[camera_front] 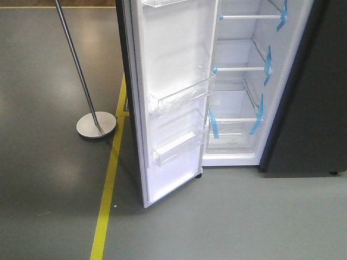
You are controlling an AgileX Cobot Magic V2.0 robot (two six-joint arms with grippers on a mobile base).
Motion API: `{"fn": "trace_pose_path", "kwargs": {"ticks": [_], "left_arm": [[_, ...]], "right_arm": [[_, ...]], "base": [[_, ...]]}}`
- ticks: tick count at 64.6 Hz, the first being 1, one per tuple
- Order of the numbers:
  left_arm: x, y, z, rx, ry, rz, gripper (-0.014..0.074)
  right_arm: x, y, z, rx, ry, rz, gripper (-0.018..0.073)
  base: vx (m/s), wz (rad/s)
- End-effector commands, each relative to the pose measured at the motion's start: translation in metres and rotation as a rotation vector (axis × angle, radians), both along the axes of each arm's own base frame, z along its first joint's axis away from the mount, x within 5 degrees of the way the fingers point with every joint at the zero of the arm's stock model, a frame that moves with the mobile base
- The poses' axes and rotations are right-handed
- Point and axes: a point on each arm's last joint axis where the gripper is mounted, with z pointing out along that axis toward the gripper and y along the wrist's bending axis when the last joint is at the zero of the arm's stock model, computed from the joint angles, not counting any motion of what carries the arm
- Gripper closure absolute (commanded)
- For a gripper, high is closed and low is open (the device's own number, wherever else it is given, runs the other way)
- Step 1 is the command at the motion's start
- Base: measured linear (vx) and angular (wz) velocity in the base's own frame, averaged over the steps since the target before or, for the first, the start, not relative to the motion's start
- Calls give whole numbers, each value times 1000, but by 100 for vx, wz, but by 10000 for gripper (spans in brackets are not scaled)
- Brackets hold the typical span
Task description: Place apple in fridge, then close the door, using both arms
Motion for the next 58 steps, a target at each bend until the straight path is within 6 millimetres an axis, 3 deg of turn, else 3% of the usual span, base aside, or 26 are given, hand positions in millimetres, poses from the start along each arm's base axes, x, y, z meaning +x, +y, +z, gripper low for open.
{"fn": "trace_pose_path", "kwargs": {"ticks": [1, 58], "left_arm": [[1, -2, -1, -4, -56, -20, 601], [1, -2, -1, -4, -56, -20, 601]], "right_arm": [[3, -1, 14, -6, -92, -9, 372], [3, -1, 14, -6, -92, -9, 372]], "base": [[10, 0], [10, -1]]}}
